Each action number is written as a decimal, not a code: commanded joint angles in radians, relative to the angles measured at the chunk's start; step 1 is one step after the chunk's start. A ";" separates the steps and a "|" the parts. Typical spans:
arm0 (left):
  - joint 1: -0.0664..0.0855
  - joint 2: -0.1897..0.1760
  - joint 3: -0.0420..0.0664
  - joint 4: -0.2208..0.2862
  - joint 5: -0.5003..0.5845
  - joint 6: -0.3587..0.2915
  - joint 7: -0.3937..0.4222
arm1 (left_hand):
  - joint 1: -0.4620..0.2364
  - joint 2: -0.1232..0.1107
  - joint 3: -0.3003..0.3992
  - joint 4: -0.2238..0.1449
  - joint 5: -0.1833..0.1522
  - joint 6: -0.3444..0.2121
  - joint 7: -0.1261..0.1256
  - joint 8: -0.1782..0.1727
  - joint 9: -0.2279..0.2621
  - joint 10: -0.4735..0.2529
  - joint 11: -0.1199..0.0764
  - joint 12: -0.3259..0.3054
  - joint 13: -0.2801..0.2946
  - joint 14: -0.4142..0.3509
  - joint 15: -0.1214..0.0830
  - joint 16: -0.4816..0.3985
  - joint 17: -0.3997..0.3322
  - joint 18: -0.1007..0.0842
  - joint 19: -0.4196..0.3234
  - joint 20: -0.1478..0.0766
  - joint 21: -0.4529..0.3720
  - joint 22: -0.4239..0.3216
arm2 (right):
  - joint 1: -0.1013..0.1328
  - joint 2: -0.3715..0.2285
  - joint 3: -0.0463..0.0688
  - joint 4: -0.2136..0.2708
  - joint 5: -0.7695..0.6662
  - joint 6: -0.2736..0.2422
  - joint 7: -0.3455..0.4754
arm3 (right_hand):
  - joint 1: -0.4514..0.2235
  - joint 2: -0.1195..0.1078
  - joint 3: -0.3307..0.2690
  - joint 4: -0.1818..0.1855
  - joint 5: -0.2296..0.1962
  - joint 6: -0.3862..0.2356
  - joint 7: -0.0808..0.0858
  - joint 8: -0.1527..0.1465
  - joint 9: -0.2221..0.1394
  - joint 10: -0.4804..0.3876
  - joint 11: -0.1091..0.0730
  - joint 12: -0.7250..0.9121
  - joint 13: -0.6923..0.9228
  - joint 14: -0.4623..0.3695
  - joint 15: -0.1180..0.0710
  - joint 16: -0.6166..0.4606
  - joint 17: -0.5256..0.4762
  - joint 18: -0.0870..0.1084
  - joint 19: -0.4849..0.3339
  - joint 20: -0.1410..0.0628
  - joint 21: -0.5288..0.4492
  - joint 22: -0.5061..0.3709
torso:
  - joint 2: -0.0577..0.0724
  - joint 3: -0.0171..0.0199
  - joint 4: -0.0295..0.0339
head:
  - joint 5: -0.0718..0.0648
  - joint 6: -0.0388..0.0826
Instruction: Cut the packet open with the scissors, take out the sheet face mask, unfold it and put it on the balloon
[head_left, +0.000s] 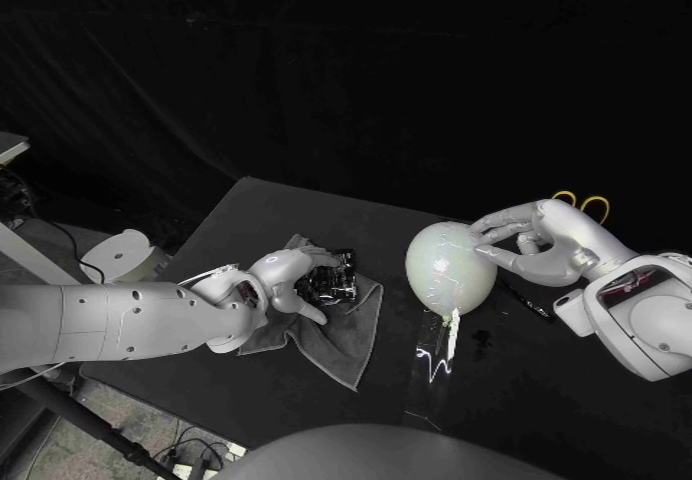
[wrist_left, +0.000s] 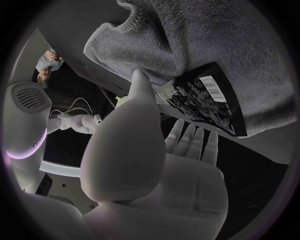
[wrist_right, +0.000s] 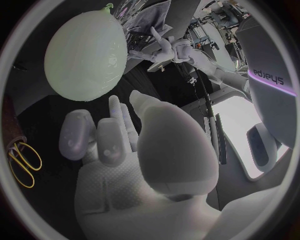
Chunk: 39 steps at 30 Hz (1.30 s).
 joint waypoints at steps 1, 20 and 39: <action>0.000 0.007 0.003 -0.006 0.009 0.009 -0.008 | 0.001 0.004 -0.003 -0.001 0.003 -0.006 0.051 -0.004 -0.001 0.006 -0.008 -0.001 0.001 0.014 0.001 0.008 0.003 0.008 0.012 0.001 0.009 0.002 | 0.000 -0.001 0.000 0.002 -0.013 -0.001 -0.002 | -0.010 -0.001 0.006 0.002 -0.001 -0.005 0.001 -0.005 0.000 -0.008 0.000 0.000 0.001 0.004 0.009 0.005 0.000 -0.008 -0.001 0.007 0.004 0.025 | -0.001 -0.0008 0.0002 | -0.002 0.001; 0.000 0.053 0.019 -0.051 0.064 0.097 -0.056 | 0.030 0.006 0.019 0.000 0.004 -0.032 0.074 -0.007 -0.008 -0.004 0.013 -0.003 0.000 0.046 0.018 0.016 0.010 0.014 0.053 0.006 0.024 0.008 | -0.001 -0.004 0.000 0.006 -0.012 0.006 -0.008 | -0.013 0.000 0.008 0.002 0.000 -0.004 0.000 -0.003 0.000 -0.006 -0.001 0.001 0.001 0.004 0.009 0.006 0.001 -0.008 -0.002 0.008 0.005 0.026 | -0.001 0.0004 -0.0003 | 0.000 -0.009; 0.000 0.070 0.024 -0.089 0.101 0.140 -0.070 | 0.085 0.021 0.082 -0.001 0.004 -0.008 0.085 0.003 0.002 0.038 0.023 0.004 0.004 0.081 0.022 0.023 0.019 0.038 0.074 -0.002 0.030 0.009 | -0.001 -0.006 0.000 0.007 -0.006 0.011 -0.010 | -0.016 0.001 0.009 0.003 0.001 -0.003 0.000 -0.002 0.001 -0.004 -0.001 0.002 0.002 0.003 0.009 0.008 0.002 -0.008 -0.002 0.008 0.007 0.028 | 0.000 0.0001 0.0011 | 0.002 -0.016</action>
